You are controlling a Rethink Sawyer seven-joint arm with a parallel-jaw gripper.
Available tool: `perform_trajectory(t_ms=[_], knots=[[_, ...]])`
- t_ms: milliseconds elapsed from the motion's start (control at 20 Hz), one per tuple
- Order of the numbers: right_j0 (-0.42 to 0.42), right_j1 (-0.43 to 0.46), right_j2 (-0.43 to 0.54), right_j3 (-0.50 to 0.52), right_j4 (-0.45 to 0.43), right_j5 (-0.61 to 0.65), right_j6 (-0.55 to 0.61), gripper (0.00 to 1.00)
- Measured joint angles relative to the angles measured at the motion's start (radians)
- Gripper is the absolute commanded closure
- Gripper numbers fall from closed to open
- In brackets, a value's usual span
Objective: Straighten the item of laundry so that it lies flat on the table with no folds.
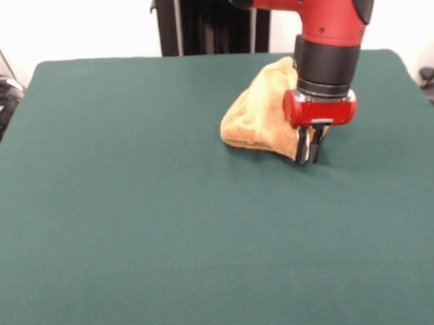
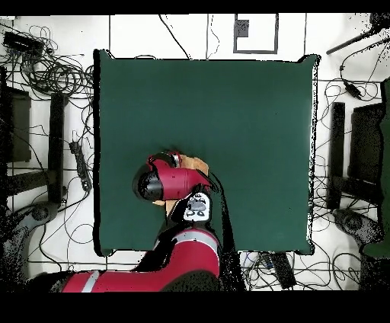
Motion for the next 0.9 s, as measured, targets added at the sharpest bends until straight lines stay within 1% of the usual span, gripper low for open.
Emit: perform_trajectory(t_ms=[200, 600, 900], knots=[[0.0, 0.0, 0.0, 0.012, 0.0, -0.03, 0.0, 1.0], [-0.002, -0.003, 0.001, 0.015, -0.001, -0.033, 0.0, 1.0], [-0.006, -0.039, 0.001, 0.027, -0.012, -0.032, 0.0, 1.0]])
